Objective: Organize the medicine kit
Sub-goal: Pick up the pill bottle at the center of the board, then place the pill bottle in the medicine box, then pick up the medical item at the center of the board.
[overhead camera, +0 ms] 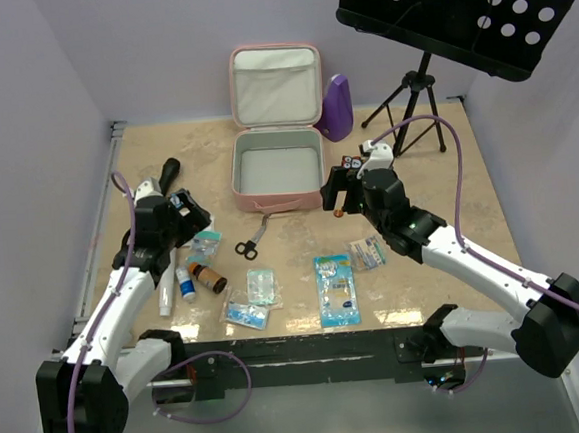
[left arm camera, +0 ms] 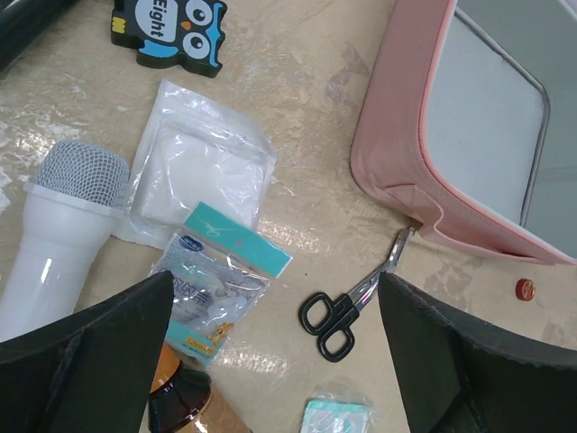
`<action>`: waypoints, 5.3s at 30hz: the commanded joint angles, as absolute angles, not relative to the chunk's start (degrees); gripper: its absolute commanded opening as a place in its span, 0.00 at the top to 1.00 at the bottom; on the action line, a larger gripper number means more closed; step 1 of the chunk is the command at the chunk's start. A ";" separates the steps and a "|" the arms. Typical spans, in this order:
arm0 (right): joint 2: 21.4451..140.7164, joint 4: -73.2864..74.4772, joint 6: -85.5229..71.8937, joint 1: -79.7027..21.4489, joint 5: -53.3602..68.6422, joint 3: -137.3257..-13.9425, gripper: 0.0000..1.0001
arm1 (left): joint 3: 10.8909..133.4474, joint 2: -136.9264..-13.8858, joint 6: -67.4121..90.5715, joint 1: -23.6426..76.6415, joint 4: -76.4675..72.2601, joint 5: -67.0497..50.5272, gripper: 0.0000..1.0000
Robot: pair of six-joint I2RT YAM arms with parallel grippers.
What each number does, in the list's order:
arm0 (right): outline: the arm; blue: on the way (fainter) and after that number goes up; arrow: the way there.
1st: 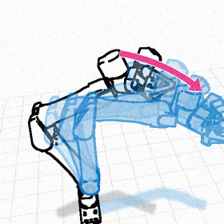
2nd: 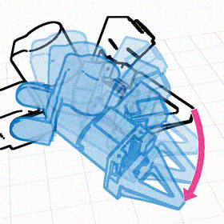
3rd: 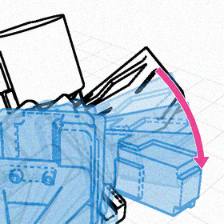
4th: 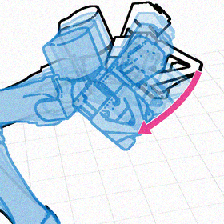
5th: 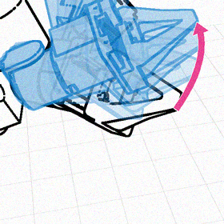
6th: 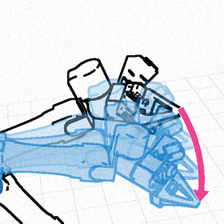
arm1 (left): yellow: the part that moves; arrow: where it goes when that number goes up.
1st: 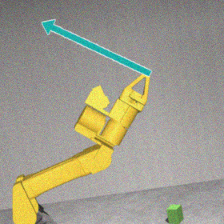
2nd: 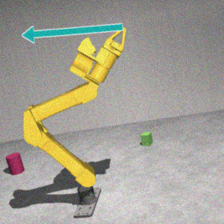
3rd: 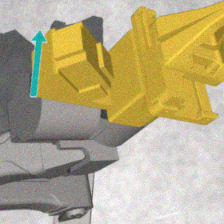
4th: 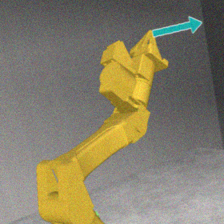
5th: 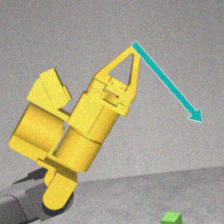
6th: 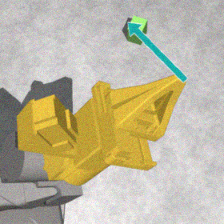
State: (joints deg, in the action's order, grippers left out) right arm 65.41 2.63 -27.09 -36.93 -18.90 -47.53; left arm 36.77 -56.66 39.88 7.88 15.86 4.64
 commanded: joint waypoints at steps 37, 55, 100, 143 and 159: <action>66.36 4.39 -28.83 -37.09 -13.89 -47.20 0.05 | 36.91 -61.96 73.92 21.36 43.07 16.87 0.15; 64.16 6.06 -28.83 -37.09 -13.80 -47.20 0.05 | 37.27 -70.40 69.00 21.36 39.99 18.37 0.48; 67.24 11.16 -29.62 -37.09 -19.95 -55.37 0.06 | 112.32 -124.62 22.24 24.61 21.53 -10.72 1.00; 61.26 11.51 -34.10 -37.09 -18.81 -48.60 0.07 | 113.91 -132.99 33.49 27.60 9.05 -15.20 0.26; 59.94 8.62 -33.66 -37.09 -16.97 -45.71 0.07 | 74.14 -87.57 31.54 24.08 19.94 11.39 0.25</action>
